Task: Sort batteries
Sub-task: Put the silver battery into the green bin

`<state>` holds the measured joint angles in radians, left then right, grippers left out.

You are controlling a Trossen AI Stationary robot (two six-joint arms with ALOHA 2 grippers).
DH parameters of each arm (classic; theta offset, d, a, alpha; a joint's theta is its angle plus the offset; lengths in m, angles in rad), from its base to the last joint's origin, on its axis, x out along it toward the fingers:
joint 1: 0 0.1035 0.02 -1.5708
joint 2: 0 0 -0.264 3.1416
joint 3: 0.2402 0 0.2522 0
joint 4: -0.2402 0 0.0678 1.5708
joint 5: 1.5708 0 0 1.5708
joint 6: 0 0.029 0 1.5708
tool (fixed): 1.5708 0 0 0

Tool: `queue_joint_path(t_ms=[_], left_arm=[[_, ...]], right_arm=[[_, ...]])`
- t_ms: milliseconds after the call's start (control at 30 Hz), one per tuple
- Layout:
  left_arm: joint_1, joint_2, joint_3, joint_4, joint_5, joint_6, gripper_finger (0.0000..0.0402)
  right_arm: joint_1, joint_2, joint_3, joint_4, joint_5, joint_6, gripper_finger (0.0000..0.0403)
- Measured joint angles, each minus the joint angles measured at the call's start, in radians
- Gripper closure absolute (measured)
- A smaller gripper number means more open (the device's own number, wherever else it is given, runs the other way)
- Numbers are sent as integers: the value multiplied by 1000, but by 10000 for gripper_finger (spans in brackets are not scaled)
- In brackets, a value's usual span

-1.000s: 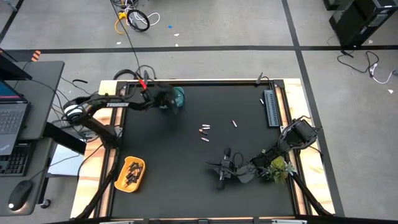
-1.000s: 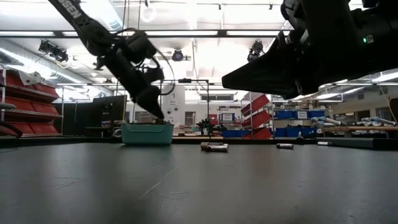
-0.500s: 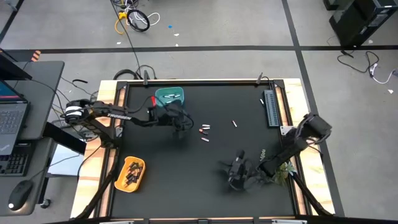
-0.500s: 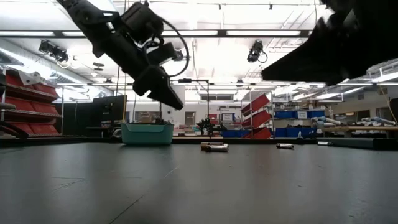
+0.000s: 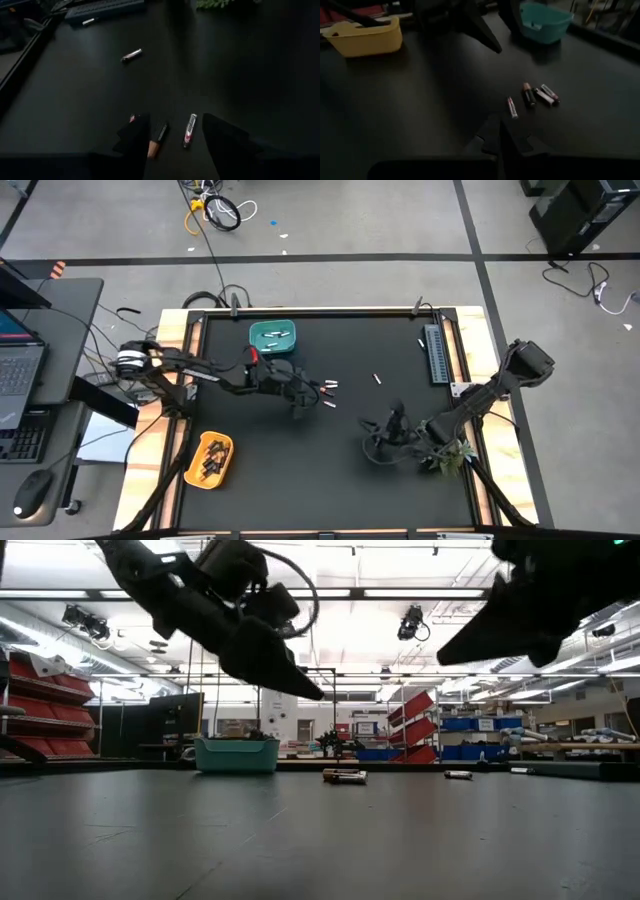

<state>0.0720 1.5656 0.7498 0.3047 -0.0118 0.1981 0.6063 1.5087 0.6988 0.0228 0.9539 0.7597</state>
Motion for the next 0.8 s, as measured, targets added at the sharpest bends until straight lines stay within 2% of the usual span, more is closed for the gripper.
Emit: queue_joint_path(t_ms=[133, 200, 367, 800], left_arm=[[2, 92, 0, 117, -48, -4, 205], [13, 134, 11, 125, -42, -5, 205], [9, 234, 70, 95, 89, 22, 205], [-14, 405, 187, 63, 150, 55, 205]], right_arm=[[-49, 3, -1, -26, -77, -11, 398], [-63, 7, -1, -25, -101, -19, 398], [-64, 32, 0, -20, -97, -18, 399], [-42, 44, 0, -15, -84, 5, 400]])
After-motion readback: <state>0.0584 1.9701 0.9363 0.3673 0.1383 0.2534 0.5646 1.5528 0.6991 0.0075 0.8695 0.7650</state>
